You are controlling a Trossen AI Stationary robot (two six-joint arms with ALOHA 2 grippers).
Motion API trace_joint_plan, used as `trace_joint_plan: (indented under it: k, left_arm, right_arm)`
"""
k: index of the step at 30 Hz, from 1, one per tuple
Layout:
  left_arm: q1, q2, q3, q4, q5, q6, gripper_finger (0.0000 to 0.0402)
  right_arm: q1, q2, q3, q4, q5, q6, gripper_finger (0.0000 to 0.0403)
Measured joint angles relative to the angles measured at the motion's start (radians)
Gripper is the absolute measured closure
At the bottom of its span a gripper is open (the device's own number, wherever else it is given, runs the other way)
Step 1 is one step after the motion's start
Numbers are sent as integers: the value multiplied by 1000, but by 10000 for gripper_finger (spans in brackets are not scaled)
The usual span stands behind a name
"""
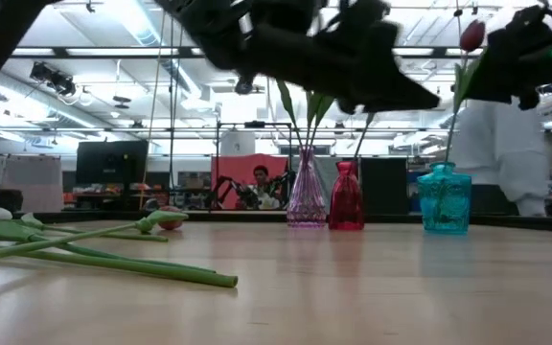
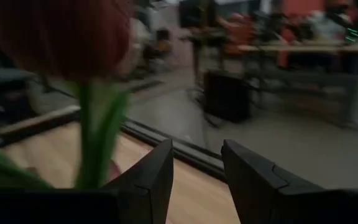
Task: Sort flowers into vase by color
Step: Adjust the blue vase
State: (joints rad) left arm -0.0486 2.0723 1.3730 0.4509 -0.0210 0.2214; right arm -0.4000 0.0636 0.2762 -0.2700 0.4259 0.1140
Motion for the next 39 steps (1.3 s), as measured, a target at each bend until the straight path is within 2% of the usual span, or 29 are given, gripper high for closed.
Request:
trace_joint_plan:
  k: [2,6,7,9,11,13,15,19,21,23,26,28,30,34,39]
  left_arm:
    - [3,-32,-96,108,21,-3,353]
    - [10,-88,-250,313,27,-26,356]
    - [12,-103,-288,349,27,-37,357]
    - [15,-133,-345,410,27,-50,357]
    - [16,-160,-389,465,26,-71,357]
    - [16,-187,-429,486,27,-91,357]
    - [16,-211,-459,482,28,-105,357]
    - [16,-229,-491,479,30,-162,357]
    - [16,-232,-496,453,33,-174,357]
    - [16,-233,-495,415,16,-179,357]
    - [16,-243,-496,342,-2,-204,357]
    - [15,-264,-495,270,-5,-210,357]
    - [11,-288,-495,195,-9,-215,357]
    - [-6,-341,-496,77,-27,-206,358]
    - [-31,-395,-495,-15,-83,-171,358]
  right_arm:
    - [0,33,26,-6,31,16,252]
    - [2,86,128,-1,19,69,252]
    - [1,99,158,-8,46,67,252]
    - [1,132,217,-4,168,28,252]
    - [0,165,274,61,270,-43,252]
    - [1,196,333,171,265,-130,252]
    - [5,228,390,244,140,-175,252]
    - [20,320,475,257,-264,-155,252]
    - [30,384,488,225,-429,-119,252]
    - [47,450,491,165,-537,-81,252]
    - [91,537,491,50,-607,-22,252]
    - [136,593,491,-29,-606,4,252]
    - [195,643,491,-93,-563,30,252]
    - [338,693,491,-150,-347,92,254]
    - [503,681,491,-166,-89,128,264]
